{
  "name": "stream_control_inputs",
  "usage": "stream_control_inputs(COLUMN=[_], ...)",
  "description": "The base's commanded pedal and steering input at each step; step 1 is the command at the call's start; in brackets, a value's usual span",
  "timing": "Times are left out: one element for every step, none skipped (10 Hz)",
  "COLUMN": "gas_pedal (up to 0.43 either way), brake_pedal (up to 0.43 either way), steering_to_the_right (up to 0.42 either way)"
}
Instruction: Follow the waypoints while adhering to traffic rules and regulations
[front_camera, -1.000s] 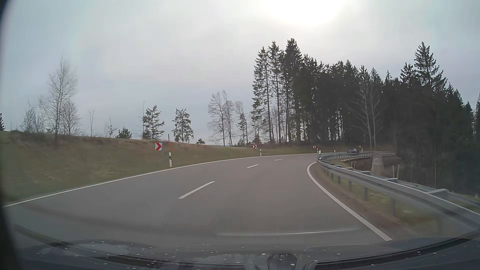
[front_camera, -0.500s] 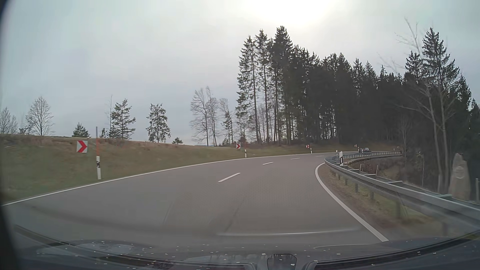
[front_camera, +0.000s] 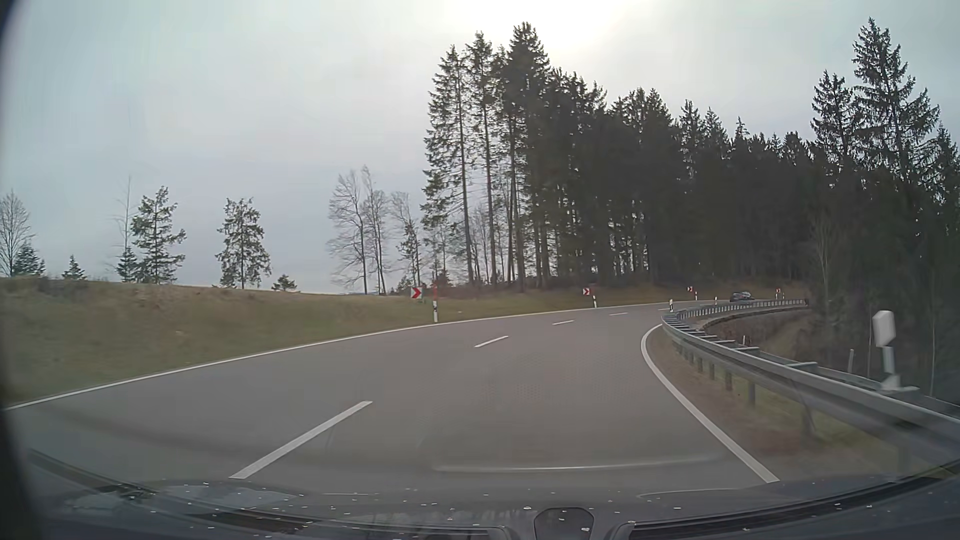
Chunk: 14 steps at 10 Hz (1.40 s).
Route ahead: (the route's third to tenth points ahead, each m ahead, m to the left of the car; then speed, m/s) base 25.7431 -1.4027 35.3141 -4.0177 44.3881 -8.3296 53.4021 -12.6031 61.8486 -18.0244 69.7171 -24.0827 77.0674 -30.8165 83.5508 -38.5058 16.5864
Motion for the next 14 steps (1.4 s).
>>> stream_control_inputs(gas_pedal=[0.087,0.087,0.087,0.087,0.087,0.087,0.079,0.079,0.079,0.079,0.079,0.067,0.067,0.067], brake_pedal=[0.000,0.000,0.000,0.000,0.000,0.000,0.000,0.000,0.000,0.000,0.000,0.000,0.000,0.000], steering_to_the_right=[0.048,0.050,0.051,0.052,0.053,0.053,0.053,0.054,0.054,0.054,0.054,0.054,0.054,0.054])
